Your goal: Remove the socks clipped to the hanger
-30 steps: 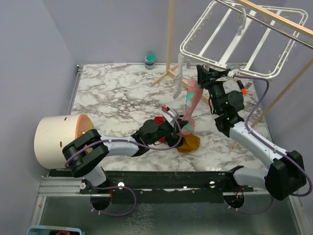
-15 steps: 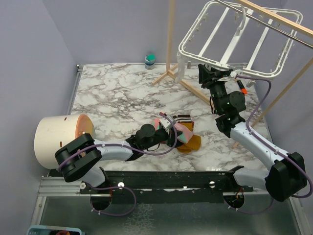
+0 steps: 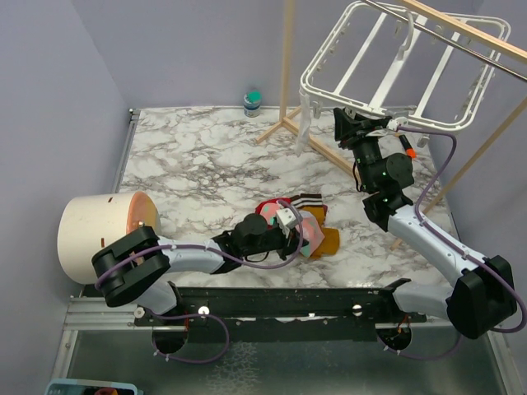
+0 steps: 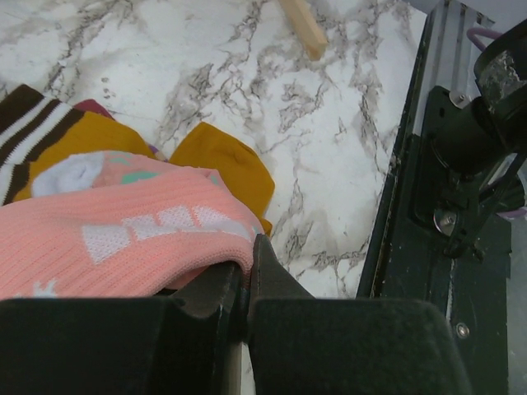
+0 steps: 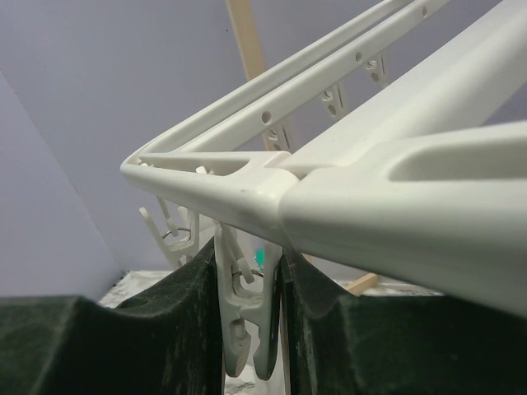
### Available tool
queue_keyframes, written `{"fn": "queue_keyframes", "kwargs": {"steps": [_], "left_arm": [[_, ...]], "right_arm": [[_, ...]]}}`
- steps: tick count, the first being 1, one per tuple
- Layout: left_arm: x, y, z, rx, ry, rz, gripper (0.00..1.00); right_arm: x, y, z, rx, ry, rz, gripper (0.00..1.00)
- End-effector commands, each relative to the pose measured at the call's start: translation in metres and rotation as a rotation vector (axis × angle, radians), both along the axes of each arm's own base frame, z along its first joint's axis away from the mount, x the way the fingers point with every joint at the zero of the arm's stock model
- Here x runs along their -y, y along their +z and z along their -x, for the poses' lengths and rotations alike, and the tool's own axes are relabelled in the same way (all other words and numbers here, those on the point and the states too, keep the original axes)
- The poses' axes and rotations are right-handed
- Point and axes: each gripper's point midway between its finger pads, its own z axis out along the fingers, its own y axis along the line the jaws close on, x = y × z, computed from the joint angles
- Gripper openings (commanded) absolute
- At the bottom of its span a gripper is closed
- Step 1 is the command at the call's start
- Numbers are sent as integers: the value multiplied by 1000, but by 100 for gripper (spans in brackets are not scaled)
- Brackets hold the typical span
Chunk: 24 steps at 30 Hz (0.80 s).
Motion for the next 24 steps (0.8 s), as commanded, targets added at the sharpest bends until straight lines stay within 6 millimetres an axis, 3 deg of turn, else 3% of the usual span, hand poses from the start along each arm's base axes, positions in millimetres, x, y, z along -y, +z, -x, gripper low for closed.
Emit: {"fn": "queue_keyframes", "kwargs": {"steps": [1,15,24], "left_arm": [[7,-7,12,-32,-59,-43,0],[13,-12,19,-34,-77,-111,0],[16,-11,25,-14,-89,-146,16]], "right_arm": [[0,19,5,31,16,-14,1],[2,19,7,29,11,-2,2],[3,21,8,30,6,3,2]]}}
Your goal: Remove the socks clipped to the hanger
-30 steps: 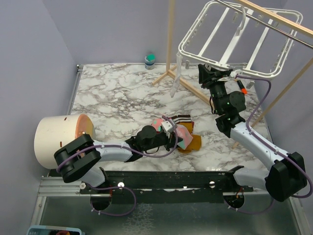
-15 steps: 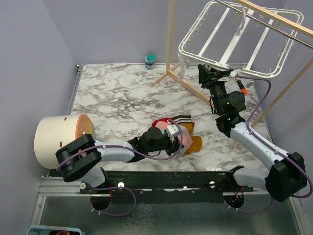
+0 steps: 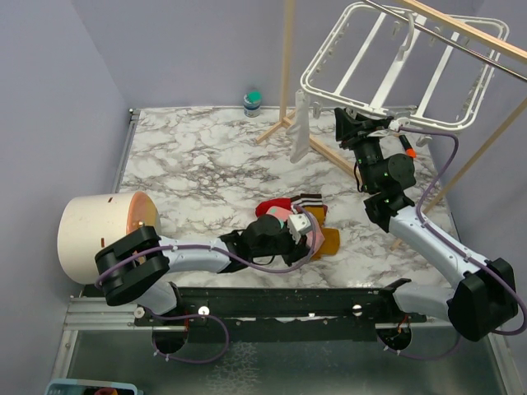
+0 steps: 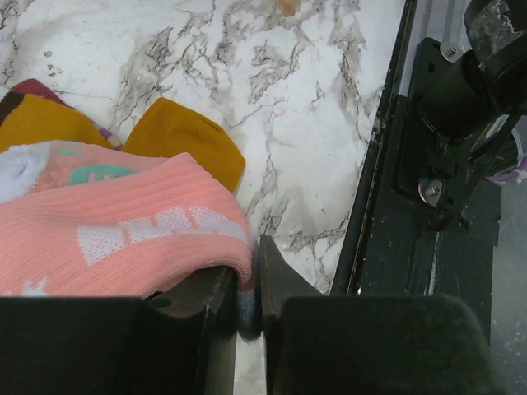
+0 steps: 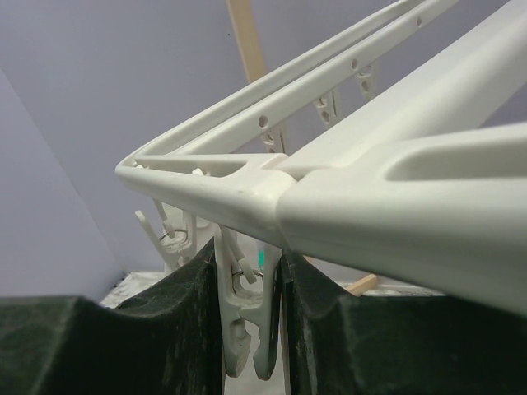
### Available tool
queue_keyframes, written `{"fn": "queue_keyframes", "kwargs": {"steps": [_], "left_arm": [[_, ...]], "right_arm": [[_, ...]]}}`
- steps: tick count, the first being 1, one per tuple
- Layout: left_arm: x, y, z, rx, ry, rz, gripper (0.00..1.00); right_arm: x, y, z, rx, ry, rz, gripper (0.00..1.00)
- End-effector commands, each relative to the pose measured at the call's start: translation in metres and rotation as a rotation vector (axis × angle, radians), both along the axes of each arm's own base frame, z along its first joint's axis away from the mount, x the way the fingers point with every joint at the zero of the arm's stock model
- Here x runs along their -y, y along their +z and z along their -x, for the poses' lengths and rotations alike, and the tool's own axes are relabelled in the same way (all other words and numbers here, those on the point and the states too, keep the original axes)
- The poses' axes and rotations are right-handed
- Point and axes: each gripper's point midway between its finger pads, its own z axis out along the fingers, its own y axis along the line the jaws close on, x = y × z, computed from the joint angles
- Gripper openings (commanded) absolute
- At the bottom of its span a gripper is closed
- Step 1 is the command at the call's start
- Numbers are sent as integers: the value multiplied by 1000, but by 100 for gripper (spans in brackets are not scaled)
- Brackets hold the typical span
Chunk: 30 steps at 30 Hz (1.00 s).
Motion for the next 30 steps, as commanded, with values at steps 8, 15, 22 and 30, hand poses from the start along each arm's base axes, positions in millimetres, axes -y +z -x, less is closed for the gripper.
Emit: {"fn": "queue_keyframes", "kwargs": {"steps": [8,15,22,30], "left_arm": [[-1,6,0,45,23,-36,71],[-16,17,-19,112,141,-38,99],[-36,52,-40,217,275,10,99],[-58,87,-50,267,365,6,99]], "right_arm": [[1,17,5,23,11,4,2],[0,18,5,24,15,4,2],[2,17,7,21,13,0,1],[3,17,10,22,13,-2,2]]}}
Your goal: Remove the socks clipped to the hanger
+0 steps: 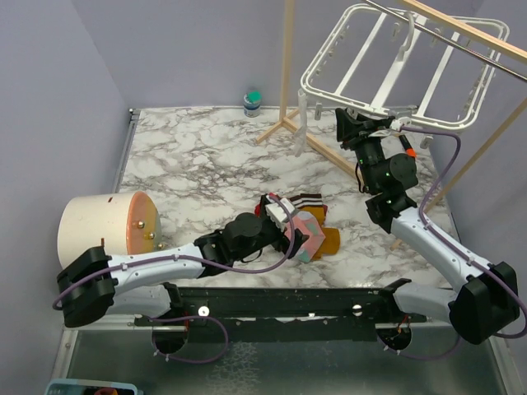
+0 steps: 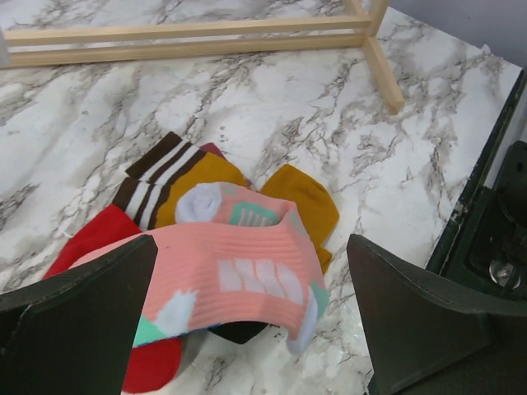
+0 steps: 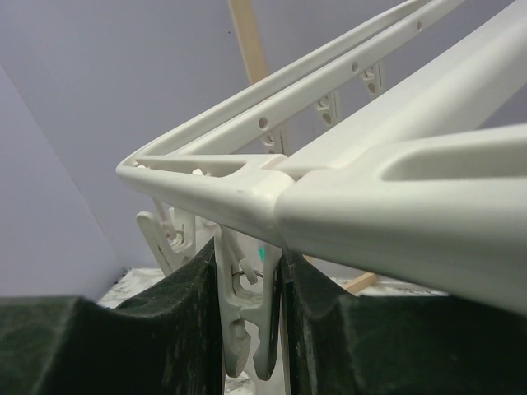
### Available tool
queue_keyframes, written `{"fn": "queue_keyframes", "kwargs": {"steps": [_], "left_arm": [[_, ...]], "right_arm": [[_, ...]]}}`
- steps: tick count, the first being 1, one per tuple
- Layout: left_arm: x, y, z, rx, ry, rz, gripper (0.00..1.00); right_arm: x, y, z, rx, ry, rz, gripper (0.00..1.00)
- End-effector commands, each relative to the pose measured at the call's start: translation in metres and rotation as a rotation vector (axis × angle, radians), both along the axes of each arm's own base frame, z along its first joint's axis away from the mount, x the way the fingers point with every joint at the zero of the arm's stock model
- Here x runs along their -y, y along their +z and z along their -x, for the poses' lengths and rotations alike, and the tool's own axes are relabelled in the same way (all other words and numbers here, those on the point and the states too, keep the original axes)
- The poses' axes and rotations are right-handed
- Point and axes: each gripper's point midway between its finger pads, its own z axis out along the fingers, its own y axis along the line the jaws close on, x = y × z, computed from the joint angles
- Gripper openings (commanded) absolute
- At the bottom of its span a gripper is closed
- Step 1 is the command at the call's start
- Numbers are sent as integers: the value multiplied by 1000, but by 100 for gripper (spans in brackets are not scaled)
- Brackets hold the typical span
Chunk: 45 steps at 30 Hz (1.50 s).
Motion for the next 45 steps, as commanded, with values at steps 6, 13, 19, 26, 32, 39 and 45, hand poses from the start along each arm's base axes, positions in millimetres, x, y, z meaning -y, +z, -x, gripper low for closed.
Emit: {"fn": "queue_keyframes", "kwargs": {"steps": [6,13,19,26,32,39,45], "left_arm": [[-41,54,-9,85,128,16,99],[-68,72,-21,149,224,22,99],[-62,53,-34,121,193,27,99],[-74,47,-72,32,206,139,99],[-78,47,-90,0,215,178,99],[-84,52,-99,11,254,196,99],[-88,50,-107,25,294,192,99]], "right_arm": [[2,14,7,28,13,-10,2],[1,11,7,22,19,-15,2],[0,11,8,18,26,-10,1],[-3,9,8,12,38,1,2],[-3,6,8,7,41,1,2],[-3,2,8,-4,41,6,2],[-4,1,7,-6,44,14,1]]}}
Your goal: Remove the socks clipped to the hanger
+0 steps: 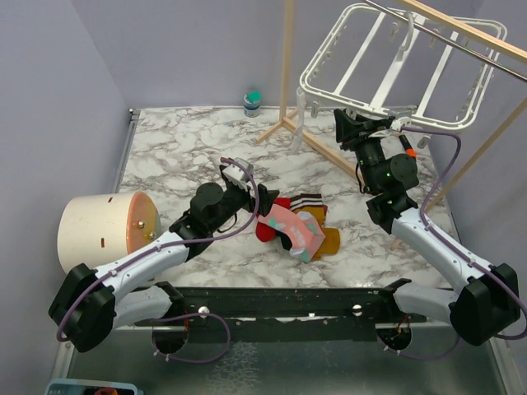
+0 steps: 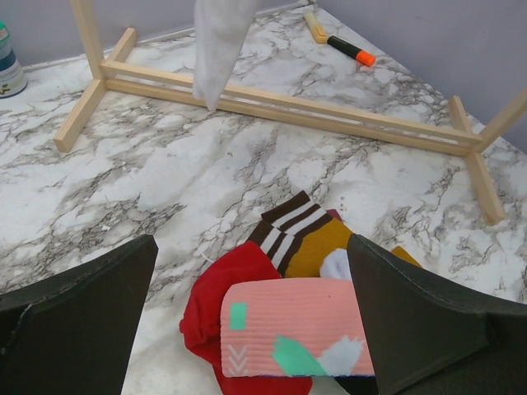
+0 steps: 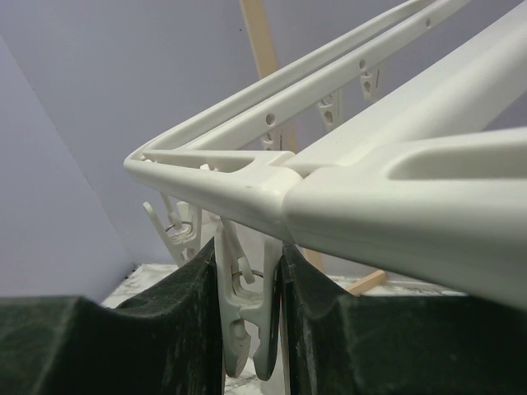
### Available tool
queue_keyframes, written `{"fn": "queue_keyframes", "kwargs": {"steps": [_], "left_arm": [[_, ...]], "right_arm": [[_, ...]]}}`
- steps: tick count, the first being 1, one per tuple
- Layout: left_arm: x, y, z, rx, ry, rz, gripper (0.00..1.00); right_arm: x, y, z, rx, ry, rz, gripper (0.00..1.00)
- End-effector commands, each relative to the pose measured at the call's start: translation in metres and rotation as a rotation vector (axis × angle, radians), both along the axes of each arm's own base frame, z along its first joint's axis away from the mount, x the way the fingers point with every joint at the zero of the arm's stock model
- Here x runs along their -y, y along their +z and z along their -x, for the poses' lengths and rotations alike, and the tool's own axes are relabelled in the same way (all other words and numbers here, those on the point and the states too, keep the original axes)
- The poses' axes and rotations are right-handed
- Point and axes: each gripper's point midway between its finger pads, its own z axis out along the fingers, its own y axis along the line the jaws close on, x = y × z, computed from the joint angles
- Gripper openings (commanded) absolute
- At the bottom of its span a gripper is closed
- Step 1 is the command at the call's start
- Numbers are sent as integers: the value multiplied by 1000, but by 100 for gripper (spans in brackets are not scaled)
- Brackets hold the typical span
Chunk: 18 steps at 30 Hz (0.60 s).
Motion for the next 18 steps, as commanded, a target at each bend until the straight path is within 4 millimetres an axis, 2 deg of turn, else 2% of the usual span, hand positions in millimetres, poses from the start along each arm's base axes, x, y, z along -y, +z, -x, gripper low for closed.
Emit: {"fn": "queue_keyframes", "kwargs": {"steps": [1,6,11,18], "left_arm": [[0,8,-9,24,19,25,99],[1,10,-27,40,32,34,99],[15,8,-59,52,8,19,99],[41,24,-99,109,-29,33,99]], "right_arm": [[-1,0,4,-3,16,16,2],[-3,-1,2,-7,23,18,1],[-4,0,2,-6,29,24,2],[-2,4,4,1,22,31,2]]}}
